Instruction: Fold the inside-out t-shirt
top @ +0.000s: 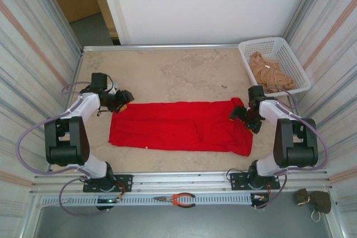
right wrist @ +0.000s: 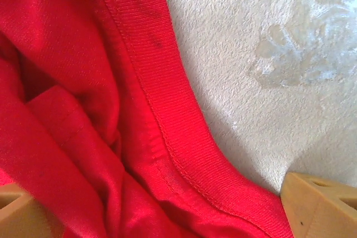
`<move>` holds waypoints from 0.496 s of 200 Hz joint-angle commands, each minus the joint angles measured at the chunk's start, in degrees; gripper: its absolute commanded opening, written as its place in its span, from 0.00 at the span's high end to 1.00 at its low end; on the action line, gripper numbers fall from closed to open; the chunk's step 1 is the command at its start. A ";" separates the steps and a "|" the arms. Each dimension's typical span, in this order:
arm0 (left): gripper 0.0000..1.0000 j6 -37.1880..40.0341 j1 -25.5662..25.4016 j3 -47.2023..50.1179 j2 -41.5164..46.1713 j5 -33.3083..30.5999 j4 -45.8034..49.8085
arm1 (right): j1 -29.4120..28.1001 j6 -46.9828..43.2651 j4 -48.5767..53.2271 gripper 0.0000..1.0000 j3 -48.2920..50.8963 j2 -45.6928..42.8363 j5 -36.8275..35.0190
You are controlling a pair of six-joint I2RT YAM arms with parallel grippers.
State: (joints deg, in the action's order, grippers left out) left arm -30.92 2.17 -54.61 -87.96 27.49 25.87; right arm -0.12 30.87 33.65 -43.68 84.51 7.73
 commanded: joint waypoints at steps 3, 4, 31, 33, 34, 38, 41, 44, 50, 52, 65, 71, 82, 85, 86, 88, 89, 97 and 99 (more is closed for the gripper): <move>0.48 0.06 0.63 0.69 -0.44 1.16 -0.21 | 0.34 -0.35 -4.08 0.16 3.34 -2.52 7.18; 0.48 0.07 0.64 0.71 -0.45 1.21 -0.25 | 0.36 -0.36 -4.18 0.16 3.38 -2.65 7.33; 0.48 -0.13 0.82 0.71 -0.82 1.54 -0.63 | -0.73 -0.81 -5.17 0.19 3.87 -5.26 9.66; 0.48 -0.16 0.84 0.66 -0.85 1.55 -0.64 | -0.84 -0.81 -5.17 0.19 3.80 -5.35 9.78; 0.48 -0.13 0.83 0.65 -0.87 1.53 -0.69 | -0.89 -0.81 -5.17 0.19 3.79 -5.42 9.86; 0.48 -0.19 0.85 0.71 -0.91 1.53 -0.79 | -1.24 -0.75 -5.17 0.19 3.67 -5.55 10.09; 0.49 -0.24 0.82 0.74 -0.90 1.60 -0.86 | -1.50 -0.73 -5.17 0.19 3.66 -5.65 10.15; 0.49 -0.28 0.81 0.73 -0.99 1.61 -0.90 | -1.82 -0.64 -5.17 0.19 3.49 -5.67 10.12; 0.48 -0.39 0.84 0.78 -1.00 1.74 -1.01 | -2.51 -0.48 -5.17 0.19 3.36 -5.79 10.11; 0.48 -0.42 0.89 0.81 -1.05 1.77 -1.07 | -2.71 -0.47 -5.19 0.19 3.35 -5.83 10.11; 0.48 -0.59 0.82 0.96 -1.07 1.88 -1.26 | -3.91 -0.07 -5.02 0.17 2.88 -5.81 9.20; 0.49 -0.64 0.86 0.99 -1.08 1.92 -1.32 | -4.18 0.12 -4.79 0.14 2.73 -5.63 8.39; 0.49 -0.64 0.82 1.01 -0.98 1.94 -1.26 | -4.34 0.42 -4.56 0.07 2.68 -5.37 6.89; 0.49 -0.57 0.81 0.99 -0.98 1.99 -1.26 | -4.35 0.42 -4.38 0.06 2.56 -5.21 6.37; 0.49 -0.56 0.81 0.99 -0.98 1.97 -1.26 | -4.36 0.42 -4.38 0.06 2.56 -5.17 6.18; 0.49 -0.55 0.81 0.93 -0.96 1.98 -1.26 | -4.29 0.42 -4.25 0.05 2.44 -5.13 5.84; 0.49 -0.55 0.81 0.96 -0.93 1.97 -1.30 | -4.28 0.42 -4.18 0.05 2.41 -5.05 5.60; 0.48 -0.52 0.82 0.99 -0.94 2.08 -1.18 | -4.33 0.76 -3.32 0.05 2.06 -4.55 3.83; 0.48 -0.47 0.82 0.84 -0.95 2.10 -1.17 | -4.33 0.83 -3.02 0.05 1.90 -4.47 3.34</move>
State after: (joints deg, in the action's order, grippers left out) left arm -31.20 2.66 -54.59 -88.71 28.14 25.10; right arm -4.25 31.00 28.71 -40.60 80.09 14.90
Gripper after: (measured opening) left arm 0.517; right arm 0.944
